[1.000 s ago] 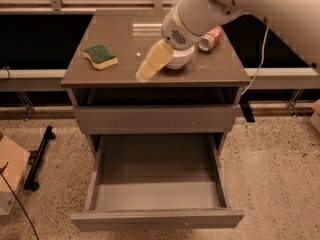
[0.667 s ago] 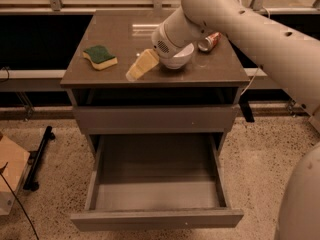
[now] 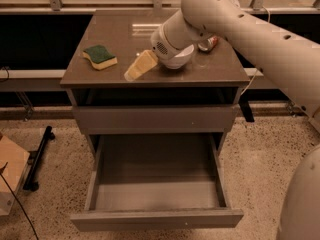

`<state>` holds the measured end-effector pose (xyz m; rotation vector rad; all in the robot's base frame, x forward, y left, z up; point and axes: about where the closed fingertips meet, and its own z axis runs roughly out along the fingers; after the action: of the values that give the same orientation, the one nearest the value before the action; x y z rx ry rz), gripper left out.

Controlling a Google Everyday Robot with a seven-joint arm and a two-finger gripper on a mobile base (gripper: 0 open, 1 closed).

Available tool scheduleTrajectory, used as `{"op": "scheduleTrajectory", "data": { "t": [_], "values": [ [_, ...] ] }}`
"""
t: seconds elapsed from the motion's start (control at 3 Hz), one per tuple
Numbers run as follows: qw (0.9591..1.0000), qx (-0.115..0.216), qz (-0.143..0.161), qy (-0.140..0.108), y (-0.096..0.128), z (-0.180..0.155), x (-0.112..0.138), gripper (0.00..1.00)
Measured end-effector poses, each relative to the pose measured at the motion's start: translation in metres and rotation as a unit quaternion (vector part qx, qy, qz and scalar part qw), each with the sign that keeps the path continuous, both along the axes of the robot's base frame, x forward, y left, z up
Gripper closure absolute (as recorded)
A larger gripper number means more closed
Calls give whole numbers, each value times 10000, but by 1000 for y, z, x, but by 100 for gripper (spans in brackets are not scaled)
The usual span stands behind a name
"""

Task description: Place sponge into middle drawer

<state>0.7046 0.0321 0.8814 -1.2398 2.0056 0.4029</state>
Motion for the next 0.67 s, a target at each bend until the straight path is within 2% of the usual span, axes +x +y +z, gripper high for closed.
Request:
{"op": "scheduleTrajectory", "data": {
  "t": [0.33,0.67],
  "values": [
    [9996,101,118,-243,20,10,7,0],
    [9984,201,357,-391,50,14,19,0]
  ]
}}
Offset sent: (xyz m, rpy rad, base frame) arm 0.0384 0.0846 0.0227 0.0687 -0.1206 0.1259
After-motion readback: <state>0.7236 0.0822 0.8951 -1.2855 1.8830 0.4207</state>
